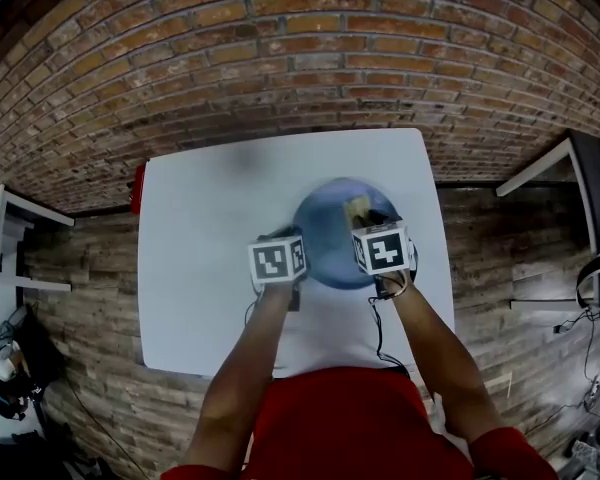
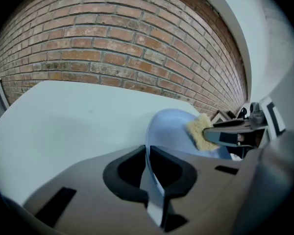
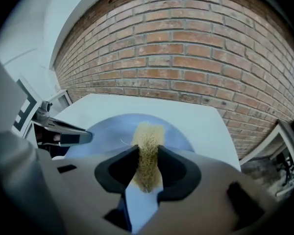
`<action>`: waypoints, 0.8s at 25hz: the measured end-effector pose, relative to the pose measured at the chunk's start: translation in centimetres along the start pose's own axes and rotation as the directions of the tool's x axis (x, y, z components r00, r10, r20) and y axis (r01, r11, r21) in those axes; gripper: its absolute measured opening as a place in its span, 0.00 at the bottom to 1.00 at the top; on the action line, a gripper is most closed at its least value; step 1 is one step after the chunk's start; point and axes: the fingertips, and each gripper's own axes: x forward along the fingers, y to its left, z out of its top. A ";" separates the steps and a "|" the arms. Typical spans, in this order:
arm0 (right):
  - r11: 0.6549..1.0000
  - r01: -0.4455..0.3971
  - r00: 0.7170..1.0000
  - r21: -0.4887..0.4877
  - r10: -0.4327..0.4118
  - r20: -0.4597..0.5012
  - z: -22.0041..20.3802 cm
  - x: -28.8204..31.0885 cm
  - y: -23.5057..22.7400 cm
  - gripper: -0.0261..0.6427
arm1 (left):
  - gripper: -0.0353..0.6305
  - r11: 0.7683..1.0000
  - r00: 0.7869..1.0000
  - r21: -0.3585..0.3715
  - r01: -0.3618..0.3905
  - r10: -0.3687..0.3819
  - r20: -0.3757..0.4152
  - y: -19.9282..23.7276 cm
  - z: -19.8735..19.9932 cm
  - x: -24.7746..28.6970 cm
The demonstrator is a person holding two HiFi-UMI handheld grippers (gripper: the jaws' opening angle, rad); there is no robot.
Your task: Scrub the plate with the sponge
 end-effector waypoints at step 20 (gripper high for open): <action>0.985 -0.161 0.987 -0.062 0.161 -0.004 -1.1 -1.3 10.3 0.22 | 0.11 1.000 1.000 0.000 0.005 -0.005 0.007 -0.2 -0.3 -0.3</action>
